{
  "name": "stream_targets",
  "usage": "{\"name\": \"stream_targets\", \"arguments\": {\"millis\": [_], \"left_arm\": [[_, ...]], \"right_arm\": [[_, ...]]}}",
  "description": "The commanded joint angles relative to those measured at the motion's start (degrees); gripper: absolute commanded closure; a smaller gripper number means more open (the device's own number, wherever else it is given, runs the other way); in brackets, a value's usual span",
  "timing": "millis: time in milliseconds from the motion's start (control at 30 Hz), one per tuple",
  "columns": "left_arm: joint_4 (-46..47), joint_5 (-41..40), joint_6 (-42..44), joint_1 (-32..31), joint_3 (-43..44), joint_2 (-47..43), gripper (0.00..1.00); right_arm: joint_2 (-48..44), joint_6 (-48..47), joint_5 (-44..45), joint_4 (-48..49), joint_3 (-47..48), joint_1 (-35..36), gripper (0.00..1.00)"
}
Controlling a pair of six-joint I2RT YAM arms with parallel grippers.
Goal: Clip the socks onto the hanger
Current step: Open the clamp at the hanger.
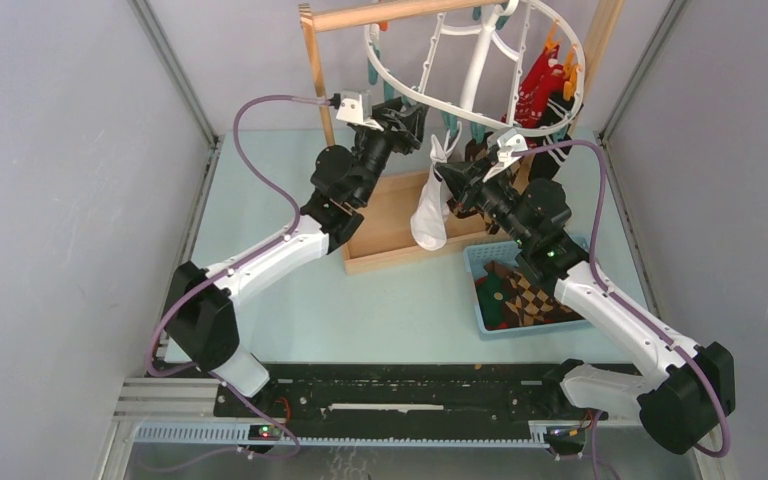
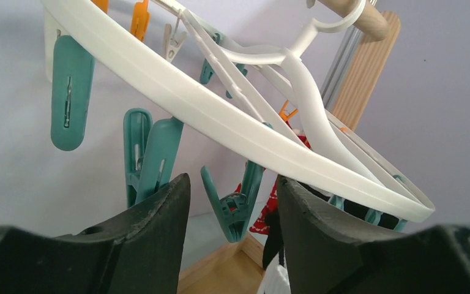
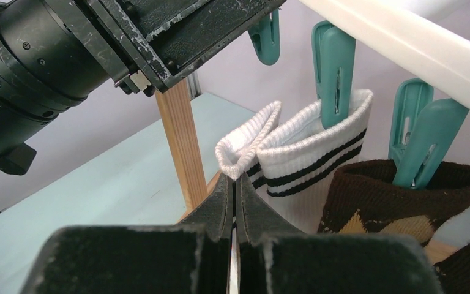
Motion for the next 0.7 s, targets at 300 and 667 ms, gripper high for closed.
{"name": "stream_targets", "arguments": {"millis": [300, 667], "left_arm": [[-0.57, -1.87, 2.89, -0.59, 6.19, 1.36, 0.44], [-3.0, -1.99, 2.71, -0.92, 7.76, 0.89, 0.77]], "right_arm": [[-0.72, 0.51, -0.35, 2.92, 2.4, -0.22, 1.0], [-0.96, 0.51, -0.5, 2.57, 2.34, -0.31, 1.0]]}}
